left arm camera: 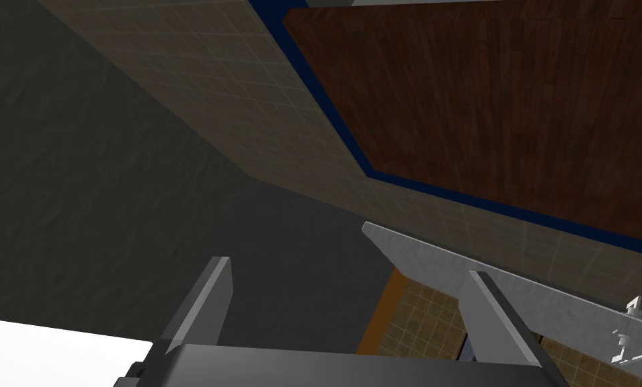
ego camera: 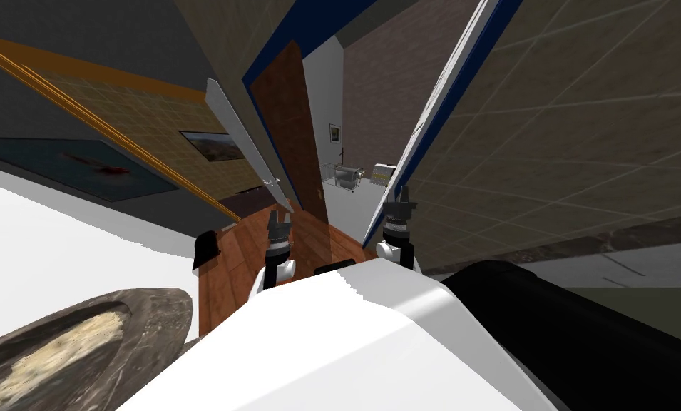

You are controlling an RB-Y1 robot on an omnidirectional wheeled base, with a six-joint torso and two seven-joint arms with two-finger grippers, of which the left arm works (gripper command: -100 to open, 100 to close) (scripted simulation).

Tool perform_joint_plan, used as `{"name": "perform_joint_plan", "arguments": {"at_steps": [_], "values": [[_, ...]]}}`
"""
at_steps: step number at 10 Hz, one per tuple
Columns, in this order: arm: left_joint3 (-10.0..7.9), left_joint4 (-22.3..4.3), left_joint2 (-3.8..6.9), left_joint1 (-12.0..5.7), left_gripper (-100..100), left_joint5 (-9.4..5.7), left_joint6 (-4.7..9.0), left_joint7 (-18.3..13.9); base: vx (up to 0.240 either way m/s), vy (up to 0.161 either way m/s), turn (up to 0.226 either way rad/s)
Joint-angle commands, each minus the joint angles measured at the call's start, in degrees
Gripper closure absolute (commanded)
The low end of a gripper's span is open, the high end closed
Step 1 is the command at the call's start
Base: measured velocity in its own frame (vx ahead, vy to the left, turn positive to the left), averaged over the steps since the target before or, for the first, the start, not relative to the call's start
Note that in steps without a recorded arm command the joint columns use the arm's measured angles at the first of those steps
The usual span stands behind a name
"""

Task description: Push the door open

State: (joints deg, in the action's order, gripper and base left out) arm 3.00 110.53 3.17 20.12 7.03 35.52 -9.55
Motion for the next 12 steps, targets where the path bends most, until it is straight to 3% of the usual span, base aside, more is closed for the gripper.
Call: {"name": "perform_joint_plan", "arguments": {"at_steps": [1,12], "values": [[0.52,-1.69,0.28,-0.44,-100,0.18,0.52,-0.17,0.091,0.032,-0.021],[4.30,-14.91,1.96,-5.84,-100,1.59,2.63,-1.34,0.104,0.049,-0.024]]}}
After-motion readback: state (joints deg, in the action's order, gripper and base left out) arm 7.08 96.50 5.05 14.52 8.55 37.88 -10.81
